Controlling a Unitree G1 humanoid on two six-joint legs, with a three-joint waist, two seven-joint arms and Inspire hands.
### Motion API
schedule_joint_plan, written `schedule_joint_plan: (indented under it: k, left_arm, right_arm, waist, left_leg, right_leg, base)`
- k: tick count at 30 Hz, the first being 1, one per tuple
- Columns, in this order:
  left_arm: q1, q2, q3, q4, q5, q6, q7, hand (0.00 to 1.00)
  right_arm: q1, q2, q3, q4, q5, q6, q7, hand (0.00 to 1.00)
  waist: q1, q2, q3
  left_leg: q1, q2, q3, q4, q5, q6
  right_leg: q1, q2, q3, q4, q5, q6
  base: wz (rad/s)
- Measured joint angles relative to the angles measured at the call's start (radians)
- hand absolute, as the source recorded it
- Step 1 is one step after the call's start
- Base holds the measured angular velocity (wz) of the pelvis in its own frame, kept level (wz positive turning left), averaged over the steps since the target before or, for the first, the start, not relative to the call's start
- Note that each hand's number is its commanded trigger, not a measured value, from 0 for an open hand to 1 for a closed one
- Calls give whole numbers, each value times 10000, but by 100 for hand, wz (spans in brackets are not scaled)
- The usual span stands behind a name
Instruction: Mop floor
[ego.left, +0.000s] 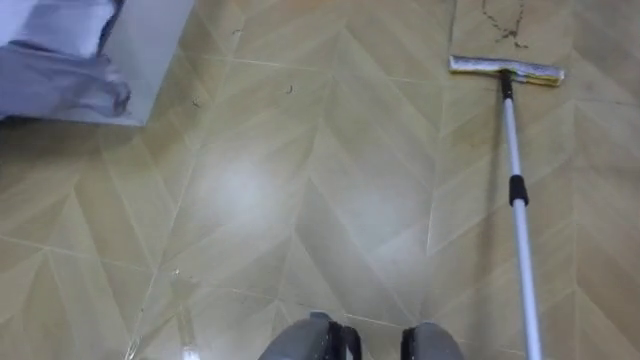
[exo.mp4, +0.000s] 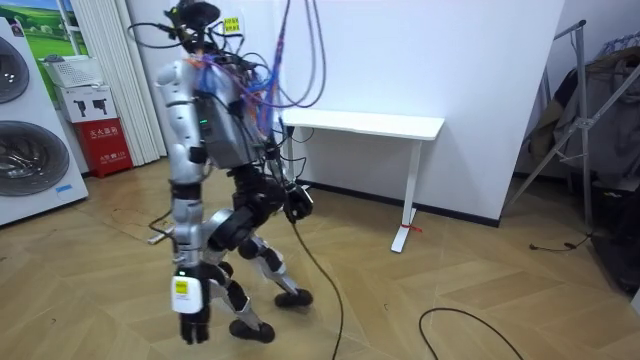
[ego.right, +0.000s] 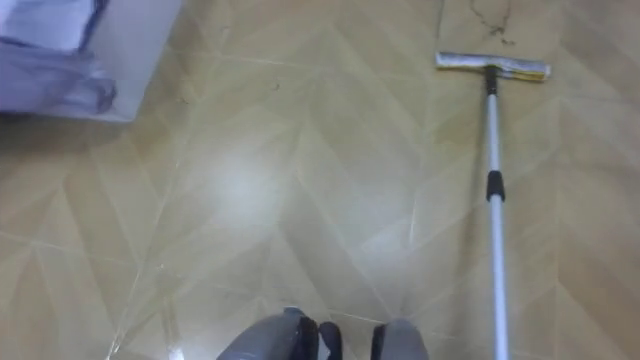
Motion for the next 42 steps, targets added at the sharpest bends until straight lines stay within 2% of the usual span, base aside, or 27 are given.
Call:
schedule_joint_plan:
  k: [2, 3, 5, 6, 9, 10, 11, 12, 13, 14, 16, 17, 19, 20, 21, 22, 23, 24, 25, 26, 28, 29, 32, 34, 36, 39, 42]
  left_arm:
    - [14, -125, -176, 2, -88, 74, 202, 0]
    - [21, -123, -210, 4, -81, 147, 246, 0]
    - [42, -110, -194, -18, -101, 224, 404, 0]
    - [40, -90, -185, -18, -101, 256, 441, 0]
    - [47, 99, -200, 15, -149, 449, 654, 0]
    - [56, 113, -216, 17, -261, 462, 664, 0]
    - [111, 170, -229, 13, -516, 463, 662, 0]
    - [220, 243, -249, -21, -685, 476, 645, 0]
    - [301, 288, -268, -54, -691, 487, 611, 0]
    - [378, 369, -315, -106, -683, 488, 555, 0]
    - [496, 427, -316, -371, -666, 473, 445, 0]
    - [646, 432, -318, -488, -659, 383, 288, 0]
    - [897, 413, -361, -465, -553, 357, 50, 0]
    - [987, 361, -402, -453, -311, 354, -114, 0]
    - [970, 320, -414, -458, -118, 318, -214, 0]
    - [945, 285, -411, -442, 1, 309, -254, 0]
    - [876, 193, -398, -334, 246, 274, -312, 0]
    - [859, 153, -397, -276, 383, 258, -325, 0]
    - [777, 151, -371, -311, 462, 215, -314, 0]
    - [764, 146, -350, -478, 526, 48, -290, 0]
    - [584, 84, -339, -518, 514, -139, -188, 0]
    - [497, 37, -405, -489, 502, -139, -86, 0]
    - [525, -129, -405, -398, 460, -57, 116, 0]
    - [526, -186, -387, -388, 460, -21, 318, 0]
    - [505, -212, -396, -389, 333, -20, 447, 0]
    - [456, -81, -395, -392, 44, 158, 475, 0]
    - [474, 186, -423, -390, -120, 253, 483, 0]
  right_arm:
    - [28, 215, -25, -5, -186, 173, -239, 100]
    - [19, 277, -153, -27, -308, 278, -323, 100]
    - [-84, 277, -245, -87, -323, 452, -438, 100]
    - [-203, 270, -338, -79, -362, 498, -507, 100]
    - [-1352, 109, -505, 122, -637, 591, -713, 100]
    - [-1554, 21, -501, 162, -643, 550, -728, 100]
    - [-1967, -140, -474, 186, -644, 471, -733, 100]
    - [-2426, -264, -396, 157, -531, 351, -739, 100]
    - [-2587, -301, -381, 134, -436, 292, -741, 100]
    - [-2721, -405, -386, -176, -85, 84, -695, 100]
    - [-2756, -499, -421, -573, 340, -184, -589, 100]
    - [-2739, -446, -413, -738, 619, -309, -546, 100]
    - [-2562, -238, -410, -747, 1090, -498, -412, 100]
    - [-2248, -186, -387, -747, 1463, -526, -222, 100]
    - [-1894, -192, -378, -718, 1768, -513, -108, 100]
    - [-1746, -223, -336, -604, 1807, -520, -43, 100]
    - [-1511, -364, -185, -258, 1673, -517, 72, 100]
    - [-1329, -444, -100, -173, 1556, -517, 71, 100]
    - [-855, -502, 11, -166, 1167, -510, 36, 100]
    - [-421, -465, 14, -163, 798, -448, -109, 100]
    - [-56, -353, 20, -165, 468, -213, -380, 100]
    - [-23, -146, 55, -162, 323, -68, -597, 100]
    - [-153, 305, -13, -188, -188, 62, -786, 100]
    - [-491, 396, -145, -195, -513, 271, -935, 100]
    - [-765, 339, -413, -166, -759, 566, -1222, 100]
    - [-1496, 45, -902, 33, -768, 664, -1327, 100]
    - [-2254, -383, -1170, 119, -665, 416, -1272, 100]
  waist:
    - [-7, -37, 21]
    - [-17, -113, 52]
    - [15, -236, 56]
    - [26, -240, 60]
    - [83, -638, 88]
    - [146, -639, 89]
    - [399, -733, 72]
    - [537, -830, 115]
    - [541, -961, 179]
    - [550, -926, 140]
    - [588, -992, 176]
    - [610, -969, 170]
    - [595, -915, 159]
    - [546, -800, 77]
    - [541, -785, 55]
    - [540, -799, 45]
    - [533, -782, 43]
    - [523, -760, 38]
    - [363, -735, 27]
    - [217, -629, -22]
    - [124, -457, -34]
    - [129, -290, 41]
    - [-66, -168, 52]
    - [-102, -159, 56]
    - [-134, -208, 93]
    - [-55, -367, 148]
    - [117, -538, 173]
  left_leg:
    - [299, -75, -316, -72, -202, -144]
    - [566, -129, -401, -60, -364, -230]
    - [869, -159, -572, 87, -618, -394]
    - [941, -160, -663, 178, -716, -465]
    - [750, -27, -824, 1509, -929, -956]
    - [588, 105, -799, 2009, -820, -1155]
    - [235, 370, -753, 3035, -462, -1630]
    - [-197, 539, -742, 4038, 244, -1883]
    - [-476, 561, -729, 4421, 622, -1944]
    - [-934, 547, -811, 4274, 654, -1914]
    - [-1425, 512, -741, 2611, 631, -1861]
    - [-1520, 517, -701, 1113, 750, -1909]
    - [-1389, 480, -675, -234, 1547, -1696]
    - [-1058, 492, -583, -550, 1781, -1547]
    - [-776, 544, -256, -784, 1691, -1205]
    - [-656, 543, -71, -854, 1623, -1058]
    - [-426, 521, 261, -875, 1522, -660]
    - [-351, 467, 363, -832, 1389, -448]
    - [-206, 218, 349, -761, 1206, -276]
    - [-93, 27, 239, -723, 985, -206]
    - [0, -220, -263, -757, 792, -231]
    - [141, -246, -567, -776, 688, -301]
    - [618, -547, -1466, -1190, 618, -465]
    - [805, -758, -1872, -1288, 525, -595]
    - [885, -988, -2150, -1052, 395, -781]
    - [670, -935, -1746, -175, 255, -1042]
    - [77, -614, -1235, 1222, 105, -1340]
  right_leg:
    - [-89, -9, -214, -1850, 391, -124]
    - [51, -82, -434, -2133, 689, -265]
    - [423, -82, -565, -1989, 774, -325]
    - [513, -67, -614, -1888, 742, -421]
    - [598, -34, -774, -968, -134, -785]
    - [636, 65, -781, -818, -283, -827]
    - [686, 346, -655, -533, -536, -897]
    - [804, 540, -559, -311, -739, -1028]
    - [863, 612, -527, -251, -791, -1113]
    - [991, 707, -514, -212, -923, -1227]
    - [1218, 886, -401, -319, -1098, -1231]
    - [1491, 1088, -238, -517, -1191, -1192]
    - [2074, 1164, -35, -906, -1382, -1094]
    - [2431, 1160, 55, -1312, -1461, -983]
    - [2723, 1081, 237, -1673, -1432, -843]
    - [2808, 978, 324, -1733, -1399, -850]
    - [2815, 811, 432, -1458, -1369, -775]
    - [2705, 686, 378, -1116, -1270, -589]
    - [2433, 461, 232, -304, -945, -169]
    - [2113, 321, 232, 405, -440, -70]
    - [1444, 320, 276, 769, -210, -66]
    - [964, 425, 191, 641, -229, -98]
    - [400, 492, 210, -1534, -86, -189]
    - [572, 468, 90, -2932, 457, -220]
    - [989, 107, -397, -2809, 976, -508]
    - [1121, -424, -1110, -2023, 246, -718]
    - [933, -371, -1141, -1232, -532, -920]
  base:
    - [-25]
    - [-3]
    - [13]
    - [15]
    - [18]
    - [3]
    - [-13]
    - [-13]
    - [13]
    - [42]
    - [45]
    - [29]
    - [19]
    - [11]
    - [7]
    - [-15]
    - [-26]
    - [-27]
    - [-14]
    - [-10]
    - [-47]
    - [-98]
    - [-85]
    - [-47]
    - [28]
    - [73]
    - [58]
